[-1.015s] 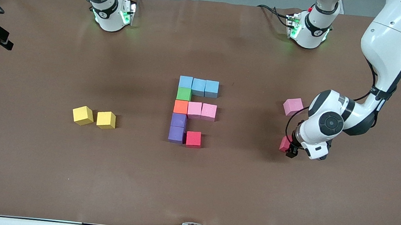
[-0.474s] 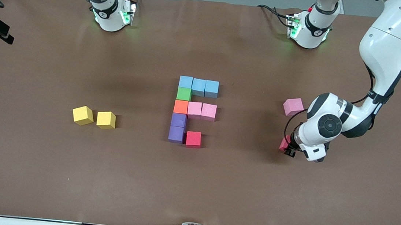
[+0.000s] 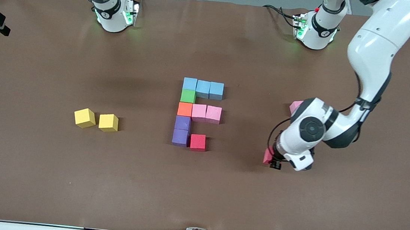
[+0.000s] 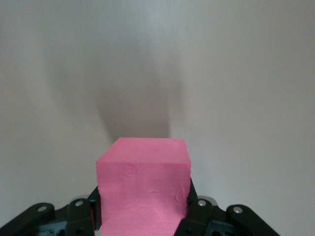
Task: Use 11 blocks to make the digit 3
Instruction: 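Grasp the pink cube with the left gripper and lift it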
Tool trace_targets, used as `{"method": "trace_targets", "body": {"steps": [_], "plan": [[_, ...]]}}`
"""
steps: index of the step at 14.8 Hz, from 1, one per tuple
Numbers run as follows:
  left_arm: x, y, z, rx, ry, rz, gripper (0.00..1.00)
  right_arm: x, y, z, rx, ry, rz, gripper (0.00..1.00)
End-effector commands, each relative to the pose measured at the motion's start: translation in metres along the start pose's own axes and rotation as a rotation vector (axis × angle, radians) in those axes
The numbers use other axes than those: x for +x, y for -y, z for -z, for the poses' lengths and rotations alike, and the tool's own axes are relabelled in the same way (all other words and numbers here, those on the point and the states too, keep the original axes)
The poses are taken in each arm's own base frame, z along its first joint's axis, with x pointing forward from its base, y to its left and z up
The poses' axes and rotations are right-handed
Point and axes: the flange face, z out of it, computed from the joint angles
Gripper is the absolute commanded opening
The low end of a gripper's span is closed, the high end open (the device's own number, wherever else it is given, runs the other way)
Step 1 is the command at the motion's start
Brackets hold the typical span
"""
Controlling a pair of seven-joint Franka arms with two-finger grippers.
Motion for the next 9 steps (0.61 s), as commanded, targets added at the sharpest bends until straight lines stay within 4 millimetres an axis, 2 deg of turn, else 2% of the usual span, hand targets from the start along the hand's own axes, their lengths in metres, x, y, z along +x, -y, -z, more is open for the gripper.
{"method": "trace_targets", "body": {"steps": [1,4,6,9], "plan": [[-0.039,-0.015,-0.016,0.004,0.034,0.087,0.29,-0.01,-0.002,-0.001,-0.001,0.004,0.015,1.0],[-0.081,-0.021,-0.02,-0.017,0.077,0.159,0.29,-0.008,-0.002,-0.012,-0.002,0.014,0.015,1.0],[-0.108,-0.017,-0.028,-0.005,0.103,0.181,0.29,-0.012,-0.001,-0.012,-0.001,-0.001,0.018,1.0],[-0.131,-0.015,-0.032,-0.028,0.146,0.179,0.3,-0.012,0.0,-0.012,-0.001,0.001,0.017,1.0]]}}
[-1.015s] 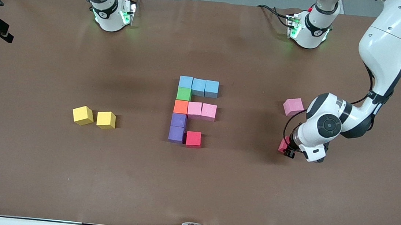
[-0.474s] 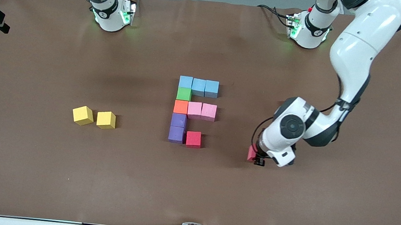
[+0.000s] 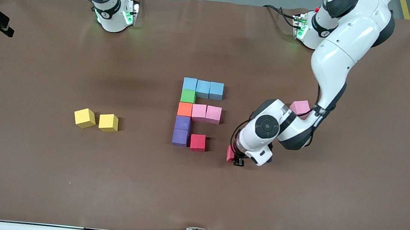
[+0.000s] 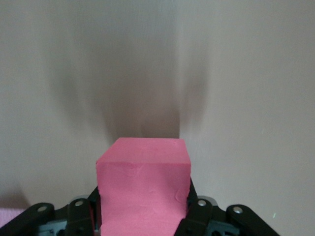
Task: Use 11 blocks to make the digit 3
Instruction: 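Carry the pink cube with the left gripper to the magenta cube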
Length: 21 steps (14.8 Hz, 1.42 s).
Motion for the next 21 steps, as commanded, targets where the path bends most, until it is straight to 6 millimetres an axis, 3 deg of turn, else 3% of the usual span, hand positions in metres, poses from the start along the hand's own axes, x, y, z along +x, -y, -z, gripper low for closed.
{"method": "trace_targets", "body": {"steps": [1,4,11,21], "plan": [[-0.016,-0.005,-0.002,-0.02,0.04,0.032,0.3,-0.012,0.001,0.002,-0.002,-0.014,0.012,1.0],[-0.033,-0.001,-0.001,-0.06,0.086,0.07,0.3,-0.013,0.001,0.005,0.004,-0.021,0.015,1.0],[-0.062,0.026,-0.032,-0.067,0.077,0.032,0.3,-0.012,0.0,0.012,0.011,-0.048,0.014,1.0],[-0.078,0.044,-0.049,-0.051,0.065,0.0,0.3,-0.013,-0.002,0.023,-0.005,-0.072,0.004,1.0]]}}
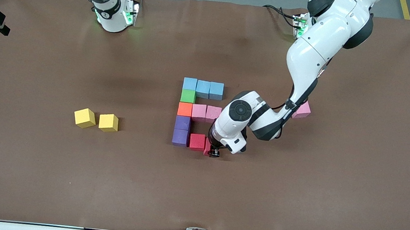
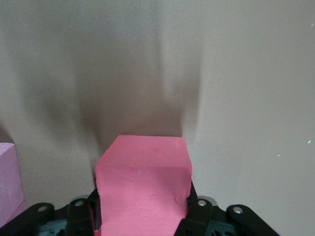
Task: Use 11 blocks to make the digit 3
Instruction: 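Carry the pink cube with the left gripper to the magenta cube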
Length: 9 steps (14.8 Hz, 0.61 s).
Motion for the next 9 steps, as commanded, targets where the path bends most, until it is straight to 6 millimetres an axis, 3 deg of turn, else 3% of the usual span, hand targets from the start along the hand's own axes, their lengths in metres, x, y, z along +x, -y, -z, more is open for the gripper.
{"method": "trace_targets", "body": {"steps": [1,9], "plan": [[-0.007,0.01,-0.019,0.019,0.014,0.009,0.3,-0.009,-0.002,0.01,-0.005,-0.015,-0.002,1.0],[-0.013,0.018,-0.027,0.021,0.008,0.002,0.3,-0.007,0.007,0.007,0.011,-0.009,0.006,1.0]]}}
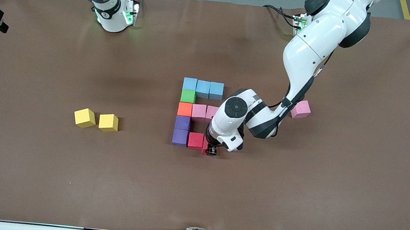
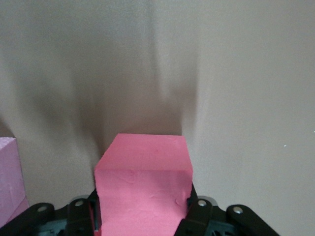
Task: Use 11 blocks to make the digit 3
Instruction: 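Carry the pink cube with the left gripper to the magenta cube, then lower the pink cube beside the magenta cube and open the left gripper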
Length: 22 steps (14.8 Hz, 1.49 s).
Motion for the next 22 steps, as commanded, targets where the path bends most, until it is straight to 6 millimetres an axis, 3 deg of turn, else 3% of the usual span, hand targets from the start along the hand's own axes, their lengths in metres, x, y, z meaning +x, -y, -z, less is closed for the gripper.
{"method": "trace_targets", "body": {"steps": [1,10,11,12,13,16,22], "plan": [[-0.006,0.013,-0.024,0.031,0.016,0.021,0.3,-0.004,0.006,0.002,0.008,-0.006,0.004,1.0],[-0.009,0.019,-0.028,0.039,0.009,0.02,0.33,-0.006,0.015,0.008,0.066,-0.01,-0.076,1.0],[-0.007,0.018,-0.028,0.038,0.007,0.021,0.38,-0.005,0.016,0.007,0.066,-0.007,-0.075,1.0],[-0.006,0.017,-0.027,0.035,0.005,0.02,0.58,-0.005,0.019,0.006,0.067,-0.002,-0.068,1.0],[-0.006,0.016,-0.026,0.033,0.005,0.018,0.97,-0.006,0.027,0.003,0.065,0.015,-0.05,1.0],[-0.006,0.013,-0.02,0.028,0.006,0.021,1.0,-0.012,0.04,-0.002,0.059,0.074,-0.021,1.0],[-0.006,0.005,0.0,0.025,-0.007,0.021,1.0,-0.013,0.032,0.0,0.044,0.073,-0.032,1.0]]}}
